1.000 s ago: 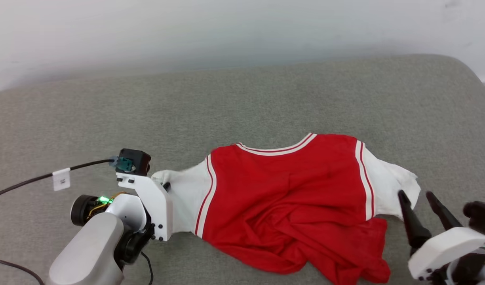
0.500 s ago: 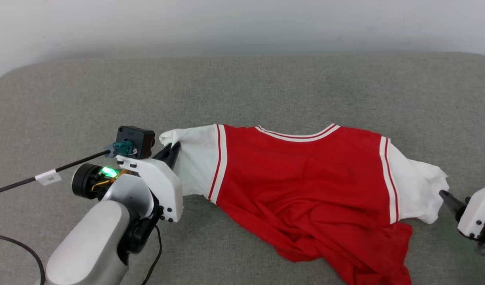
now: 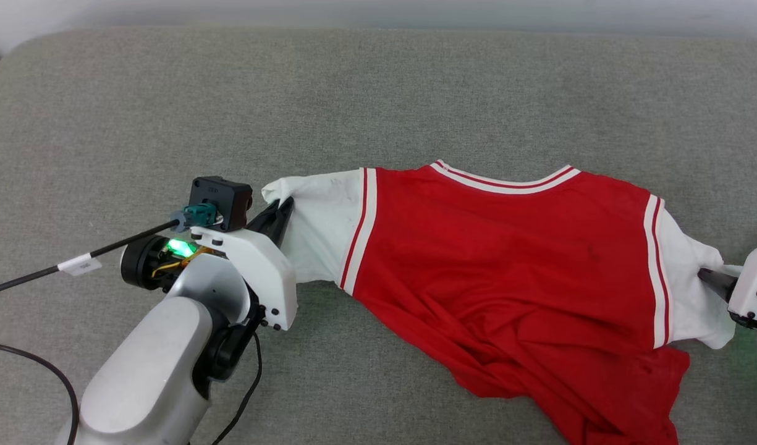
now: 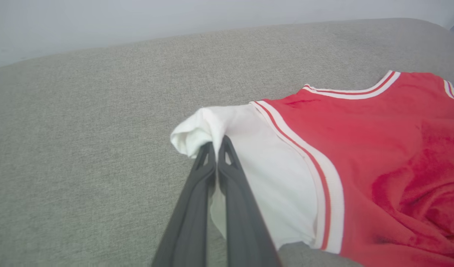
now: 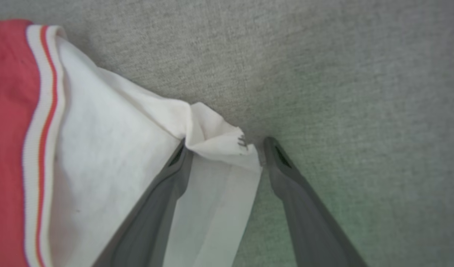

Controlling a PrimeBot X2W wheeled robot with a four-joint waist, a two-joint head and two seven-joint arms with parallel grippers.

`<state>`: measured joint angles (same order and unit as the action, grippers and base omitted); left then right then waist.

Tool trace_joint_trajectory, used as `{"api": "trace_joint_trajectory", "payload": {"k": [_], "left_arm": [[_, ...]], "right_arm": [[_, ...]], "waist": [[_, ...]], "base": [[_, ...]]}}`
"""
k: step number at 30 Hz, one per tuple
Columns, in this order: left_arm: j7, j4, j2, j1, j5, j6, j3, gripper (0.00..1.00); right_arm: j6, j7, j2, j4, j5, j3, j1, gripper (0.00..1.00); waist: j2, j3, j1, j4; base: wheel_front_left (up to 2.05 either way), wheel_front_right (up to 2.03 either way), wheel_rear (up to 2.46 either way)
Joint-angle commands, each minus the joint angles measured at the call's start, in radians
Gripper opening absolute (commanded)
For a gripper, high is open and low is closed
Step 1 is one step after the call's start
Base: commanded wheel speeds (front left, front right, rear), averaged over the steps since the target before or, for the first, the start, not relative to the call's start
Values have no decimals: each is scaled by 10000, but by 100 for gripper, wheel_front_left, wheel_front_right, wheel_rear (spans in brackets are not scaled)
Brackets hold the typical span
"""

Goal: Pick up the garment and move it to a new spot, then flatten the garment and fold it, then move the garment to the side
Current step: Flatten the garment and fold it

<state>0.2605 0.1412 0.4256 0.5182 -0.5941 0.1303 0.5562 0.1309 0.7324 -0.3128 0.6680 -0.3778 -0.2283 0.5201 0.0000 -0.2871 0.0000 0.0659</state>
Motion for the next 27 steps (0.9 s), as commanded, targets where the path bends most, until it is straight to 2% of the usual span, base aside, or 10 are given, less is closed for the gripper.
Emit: {"api": "trace_joint_trajectory", "payload": {"k": [1, 3, 7, 13, 17, 21, 27], "left_arm": [[-67, 32, -37, 39, -33, -46, 3, 0], [-93, 97, -20, -2, -64, -34, 1, 0], [-137, 245, 34, -93, -121, -22, -55, 0], [-455, 489, 116, -327, -324, 62, -314, 0], [-902, 661, 128, -240, -322, 210, -573, 0], [-1298, 1052, -36, 157, -387, 242, -797, 0], [-1861, 2026, -465, 1212, -525, 23, -1041, 0]], "right_arm": [[-2, 356, 653, 782, -76, 352, -519, 0], [1, 437, 676, 875, -151, 454, -465, 0], [-1, 76, 279, 589, -199, 714, -196, 0], [-5, -980, -325, -387, 141, 1104, 185, 0], [-5, -1772, -458, -947, 457, 1480, 406, 0], [-5, -2365, -606, -1202, 768, 1906, 638, 0], [-5, -2892, -561, -1240, 758, 2246, 1354, 0]], "waist": [[0, -16, 0, 15], [0, 21, 0, -3], [0, 278, 0, -101], [0, 1115, 0, -304], [0, 1767, 0, -377], [0, 2319, 0, -379], [0, 2712, 0, -322]], "base": [[0, 0, 0], [0, 0, 0], [0, 0, 0], [0, 0, 0], [0, 0, 0], [0, 0, 0], [0, 0, 0]]}}
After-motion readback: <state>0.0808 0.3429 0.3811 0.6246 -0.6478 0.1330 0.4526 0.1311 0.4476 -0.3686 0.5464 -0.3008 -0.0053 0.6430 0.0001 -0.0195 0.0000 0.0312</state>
